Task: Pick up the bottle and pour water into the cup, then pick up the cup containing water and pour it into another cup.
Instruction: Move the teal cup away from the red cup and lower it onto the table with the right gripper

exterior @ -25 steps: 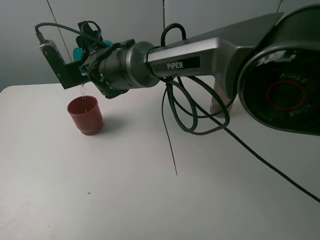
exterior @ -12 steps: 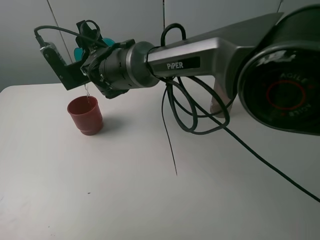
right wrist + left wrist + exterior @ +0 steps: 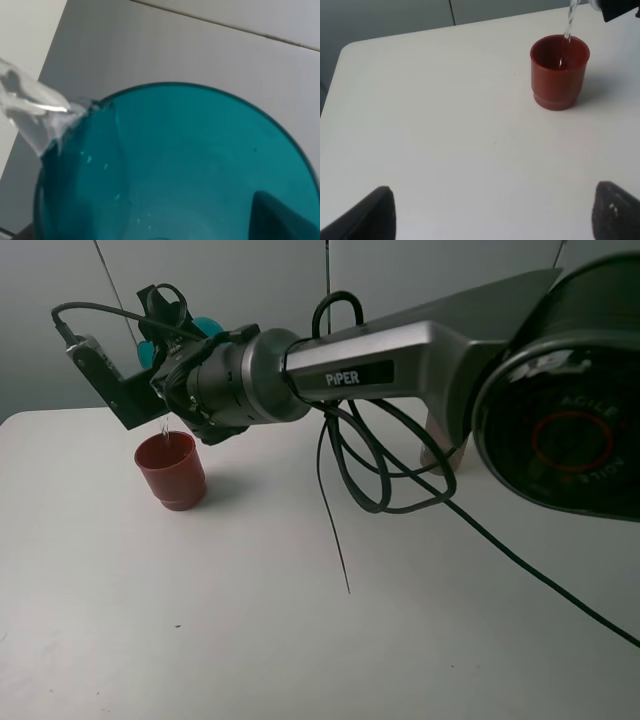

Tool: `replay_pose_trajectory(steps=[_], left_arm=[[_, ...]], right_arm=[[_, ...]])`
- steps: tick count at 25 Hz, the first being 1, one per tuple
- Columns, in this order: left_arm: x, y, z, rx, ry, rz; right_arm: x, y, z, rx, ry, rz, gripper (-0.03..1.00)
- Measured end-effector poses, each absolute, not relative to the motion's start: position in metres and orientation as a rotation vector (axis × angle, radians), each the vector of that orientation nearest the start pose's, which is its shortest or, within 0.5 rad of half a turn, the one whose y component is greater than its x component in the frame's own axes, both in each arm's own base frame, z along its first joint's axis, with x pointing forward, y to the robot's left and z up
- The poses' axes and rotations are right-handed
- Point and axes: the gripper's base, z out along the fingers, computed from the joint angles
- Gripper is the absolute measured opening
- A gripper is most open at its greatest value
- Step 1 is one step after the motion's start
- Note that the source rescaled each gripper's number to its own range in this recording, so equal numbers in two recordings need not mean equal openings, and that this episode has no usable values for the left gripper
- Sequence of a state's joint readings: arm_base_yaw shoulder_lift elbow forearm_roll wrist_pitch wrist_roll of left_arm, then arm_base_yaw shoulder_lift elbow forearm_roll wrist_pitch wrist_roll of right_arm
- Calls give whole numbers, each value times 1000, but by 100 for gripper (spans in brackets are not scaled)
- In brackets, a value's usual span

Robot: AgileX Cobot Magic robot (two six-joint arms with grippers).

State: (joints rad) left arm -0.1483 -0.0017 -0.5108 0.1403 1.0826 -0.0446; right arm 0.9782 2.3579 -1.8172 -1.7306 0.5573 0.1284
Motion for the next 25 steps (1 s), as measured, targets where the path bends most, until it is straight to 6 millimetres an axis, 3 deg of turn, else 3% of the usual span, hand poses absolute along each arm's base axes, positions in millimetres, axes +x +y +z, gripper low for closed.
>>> replay_pose_trajectory(steps=[14,25], left_arm=[[-6,12,279,97,2044,48],[-6,12,279,97,2044,48]], right_arm=[[339,420,148,-1885,827,-1002,15],[335,421,146,-1888,820,-1047,15]])
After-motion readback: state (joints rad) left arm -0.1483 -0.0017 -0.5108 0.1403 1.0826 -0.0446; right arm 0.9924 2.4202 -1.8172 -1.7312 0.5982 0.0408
